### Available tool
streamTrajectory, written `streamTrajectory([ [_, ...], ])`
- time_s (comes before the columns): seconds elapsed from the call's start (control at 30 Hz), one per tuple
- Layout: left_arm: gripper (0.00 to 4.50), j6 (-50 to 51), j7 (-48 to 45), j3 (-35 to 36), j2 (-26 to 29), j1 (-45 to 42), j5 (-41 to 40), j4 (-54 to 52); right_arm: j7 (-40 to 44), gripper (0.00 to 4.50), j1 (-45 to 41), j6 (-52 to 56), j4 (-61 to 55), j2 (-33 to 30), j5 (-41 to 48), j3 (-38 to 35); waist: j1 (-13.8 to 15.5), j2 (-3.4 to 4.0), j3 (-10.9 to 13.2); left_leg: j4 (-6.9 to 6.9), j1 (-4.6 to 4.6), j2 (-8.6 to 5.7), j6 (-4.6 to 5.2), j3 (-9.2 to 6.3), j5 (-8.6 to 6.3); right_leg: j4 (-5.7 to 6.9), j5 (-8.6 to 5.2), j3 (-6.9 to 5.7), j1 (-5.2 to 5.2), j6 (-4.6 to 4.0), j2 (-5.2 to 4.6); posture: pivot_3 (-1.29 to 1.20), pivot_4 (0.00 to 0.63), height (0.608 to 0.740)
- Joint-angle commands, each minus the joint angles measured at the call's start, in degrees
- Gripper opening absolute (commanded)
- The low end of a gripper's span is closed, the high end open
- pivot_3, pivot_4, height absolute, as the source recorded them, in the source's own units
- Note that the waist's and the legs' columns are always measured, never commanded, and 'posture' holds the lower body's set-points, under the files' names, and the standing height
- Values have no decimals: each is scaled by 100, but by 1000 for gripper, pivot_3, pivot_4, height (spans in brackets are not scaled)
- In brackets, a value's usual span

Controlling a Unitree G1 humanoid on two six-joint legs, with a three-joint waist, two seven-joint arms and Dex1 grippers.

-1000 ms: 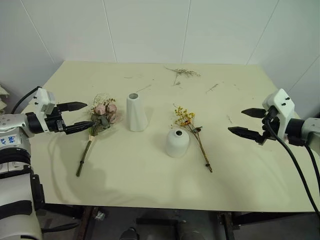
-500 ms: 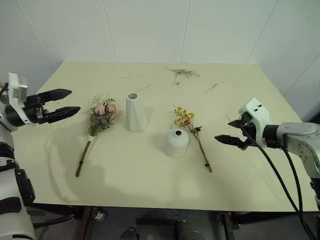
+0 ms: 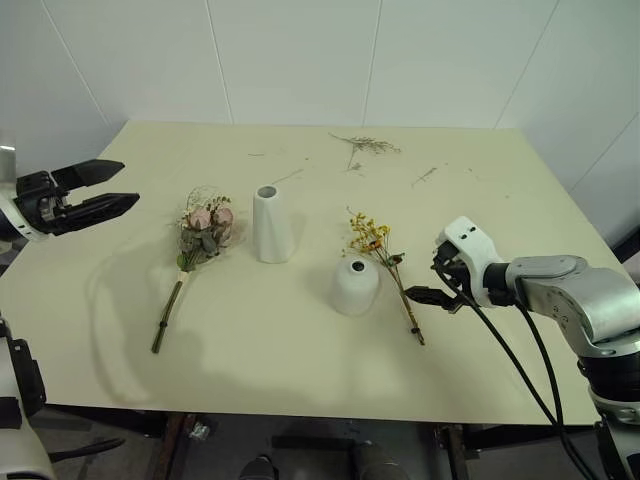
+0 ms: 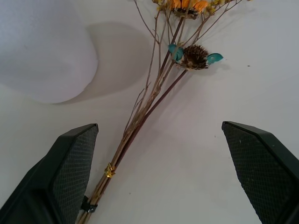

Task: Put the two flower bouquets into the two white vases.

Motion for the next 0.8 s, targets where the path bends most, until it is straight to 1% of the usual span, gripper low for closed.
streamTrajectory([
  [0.03,4425,-5,-643,4,30,-91,-435,-230,-150,4500,-49,61,-43,26,-88,8,1,0,0,0,0,0,0,0,0,0,0,0,0,0,0,0,150,740],
  [0.2,4425,-44,-643,-201,-20,42,-784,-409,-197,4500,-79,116,-5,124,-80,57,-4,0,0,0,1,0,0,0,0,1,0,0,0,0,0,0,150,740],
  [0.43,4425,17,-643,-526,-175,139,-1114,-614,-460,4500,-215,200,300,490,-238,228,-15,0,0,0,1,0,0,1,0,2,0,0,-2,-1,0,0,150,740],
  [0.7,4425,-110,-643,-1292,56,338,-1258,-795,-644,4500,-378,258,529,738,-375,374,-15,0,0,0,0,0,0,0,0,2,0,0,-3,-1,0,0,150,740],
  [0.8,4425,-212,-643,-1453,61,288,-1334,-783,-671,4500,-411,261,624,774,-434,440,-10,0,0,-1,0,0,0,1,0,1,-1,0,-3,-2,0,0,150,740],
])
